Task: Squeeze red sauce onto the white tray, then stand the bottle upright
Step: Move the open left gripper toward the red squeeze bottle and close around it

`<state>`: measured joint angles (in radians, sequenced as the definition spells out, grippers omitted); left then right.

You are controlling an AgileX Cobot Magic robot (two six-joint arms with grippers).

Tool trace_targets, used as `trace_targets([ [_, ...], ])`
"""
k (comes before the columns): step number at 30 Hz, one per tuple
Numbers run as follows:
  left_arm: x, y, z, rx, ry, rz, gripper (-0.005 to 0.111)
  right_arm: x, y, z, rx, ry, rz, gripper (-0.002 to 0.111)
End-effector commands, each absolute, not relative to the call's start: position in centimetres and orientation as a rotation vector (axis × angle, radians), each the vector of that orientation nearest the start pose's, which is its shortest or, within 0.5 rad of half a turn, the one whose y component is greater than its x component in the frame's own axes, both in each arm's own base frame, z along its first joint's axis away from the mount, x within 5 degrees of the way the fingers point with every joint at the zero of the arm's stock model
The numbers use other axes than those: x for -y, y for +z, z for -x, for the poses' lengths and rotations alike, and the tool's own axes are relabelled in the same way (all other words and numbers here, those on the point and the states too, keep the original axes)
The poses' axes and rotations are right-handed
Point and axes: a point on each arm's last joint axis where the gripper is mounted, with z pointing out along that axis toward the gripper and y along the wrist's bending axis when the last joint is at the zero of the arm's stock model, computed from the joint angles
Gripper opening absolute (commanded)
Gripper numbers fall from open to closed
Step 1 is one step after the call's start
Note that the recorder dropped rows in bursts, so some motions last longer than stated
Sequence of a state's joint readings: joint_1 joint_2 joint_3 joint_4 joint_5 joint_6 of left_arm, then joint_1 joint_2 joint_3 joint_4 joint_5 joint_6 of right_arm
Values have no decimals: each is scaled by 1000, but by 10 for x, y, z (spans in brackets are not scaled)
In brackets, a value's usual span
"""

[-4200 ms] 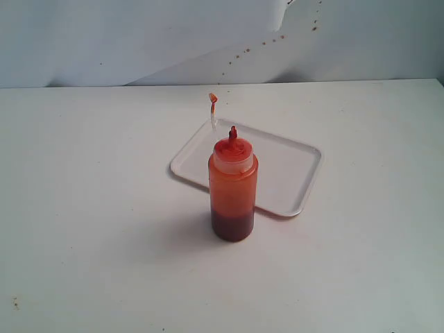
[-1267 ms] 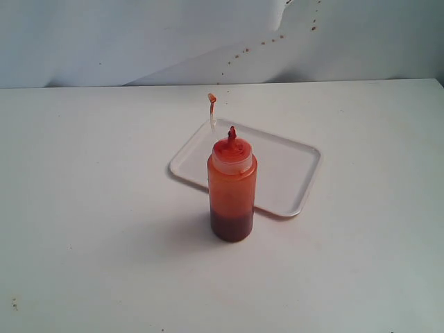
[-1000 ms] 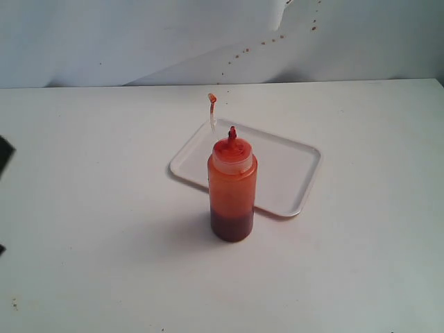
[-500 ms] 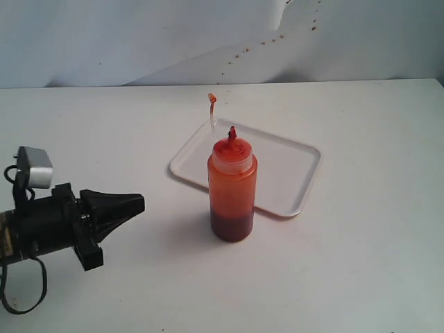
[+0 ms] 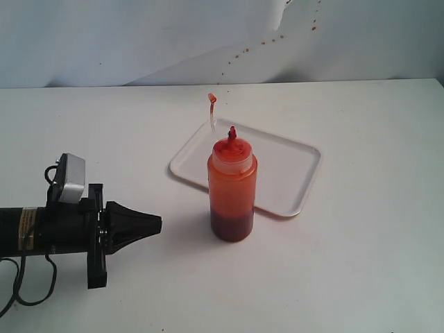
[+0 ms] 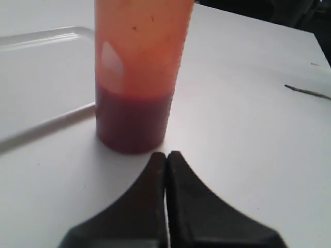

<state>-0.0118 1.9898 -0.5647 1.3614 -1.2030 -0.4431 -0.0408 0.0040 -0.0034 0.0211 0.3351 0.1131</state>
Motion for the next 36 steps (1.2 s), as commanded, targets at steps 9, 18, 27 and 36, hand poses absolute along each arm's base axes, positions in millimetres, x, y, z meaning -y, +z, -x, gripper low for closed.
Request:
trace_targets([
  [9, 86, 101, -256, -1633, -948, -1114, 14, 1, 183, -54, -1811, 73, -150, 0],
  [18, 85, 102, -262, -1699, -962, -979, 103, 1, 183, -54, -1811, 73, -150, 0],
  [27, 99, 104, -261, -1650, -930, -1015, 103, 1, 183, -54, -1811, 73, -150, 0],
  [36, 130, 105, -269, -1583, -782, -1071, 103, 1, 183, -54, -1811, 73, -150, 0],
])
